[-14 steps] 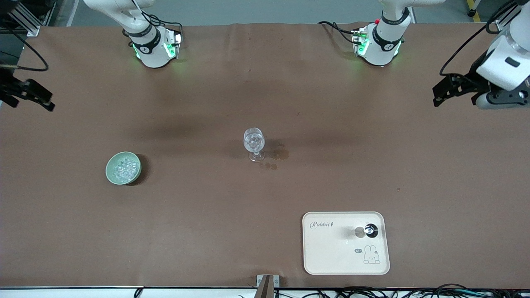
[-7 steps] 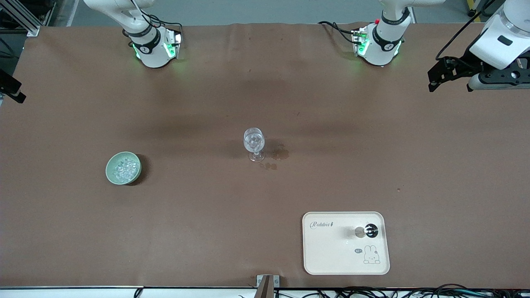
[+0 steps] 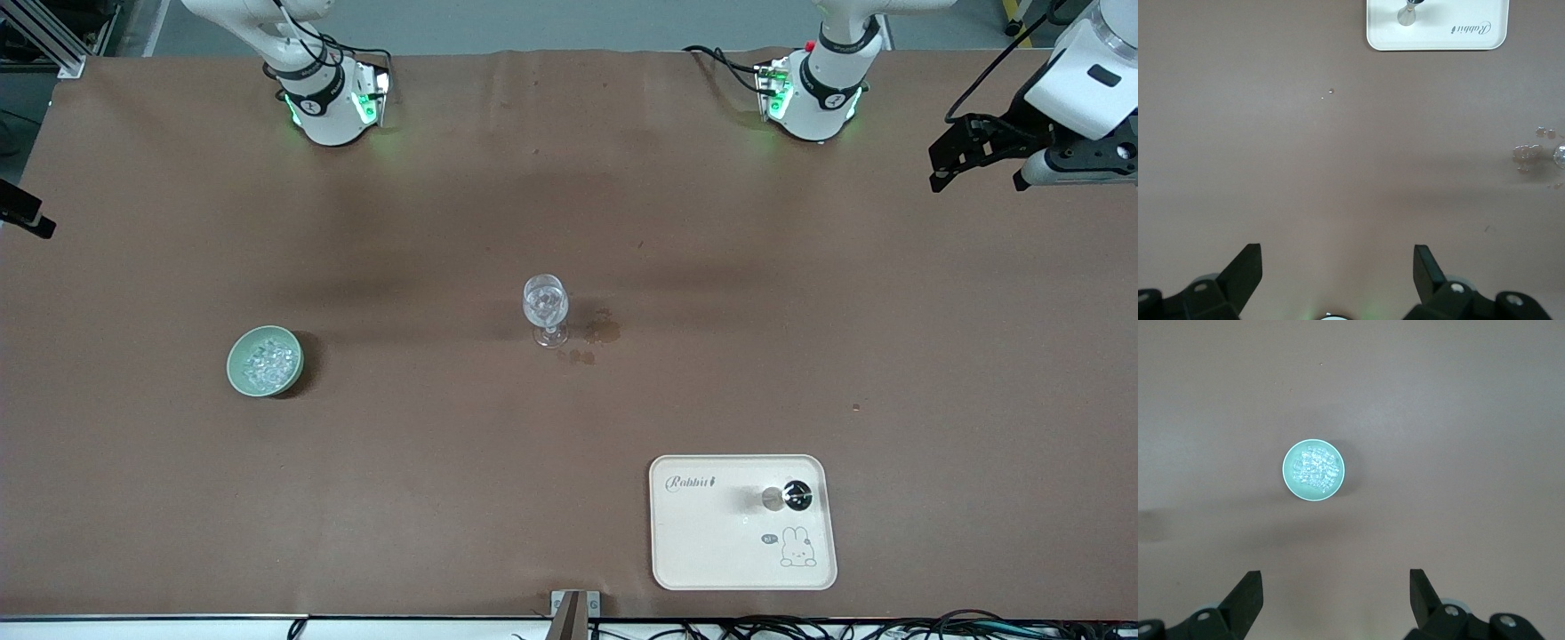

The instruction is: Pour wine and add ice with both arms

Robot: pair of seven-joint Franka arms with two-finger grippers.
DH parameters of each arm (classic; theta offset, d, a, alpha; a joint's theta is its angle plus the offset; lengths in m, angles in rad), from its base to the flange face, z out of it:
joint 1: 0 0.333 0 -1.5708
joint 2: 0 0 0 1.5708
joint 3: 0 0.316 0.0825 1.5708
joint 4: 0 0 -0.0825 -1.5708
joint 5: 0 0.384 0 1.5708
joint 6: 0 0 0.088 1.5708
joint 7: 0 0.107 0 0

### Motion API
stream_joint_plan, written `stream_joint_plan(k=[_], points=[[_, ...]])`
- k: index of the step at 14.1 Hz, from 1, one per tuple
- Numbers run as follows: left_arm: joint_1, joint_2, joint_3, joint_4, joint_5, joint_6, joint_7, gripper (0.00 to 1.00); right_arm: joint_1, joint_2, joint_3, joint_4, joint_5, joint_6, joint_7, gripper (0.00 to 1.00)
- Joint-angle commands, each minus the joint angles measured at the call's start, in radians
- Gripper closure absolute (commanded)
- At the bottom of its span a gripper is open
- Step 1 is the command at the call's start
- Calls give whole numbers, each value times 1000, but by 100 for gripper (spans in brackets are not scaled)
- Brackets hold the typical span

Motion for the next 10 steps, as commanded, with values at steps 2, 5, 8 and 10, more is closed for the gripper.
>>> stream_joint_plan(k=[2, 5, 8, 10], points=[[5, 9, -1, 24, -3, -23, 17, 0, 20, -59, 17, -60, 10, 6, 68, 3], [5, 11, -1, 24, -5, -23, 19, 0, 31, -55, 17, -57, 7, 6, 77, 3], [5, 15, -1, 24, -5, -23, 19, 0, 40, -53, 17, -47, 7, 0, 77, 3], [5, 17, -1, 24, -5, -23, 17, 0, 40, -49, 32, -20, 6, -2, 79, 3]])
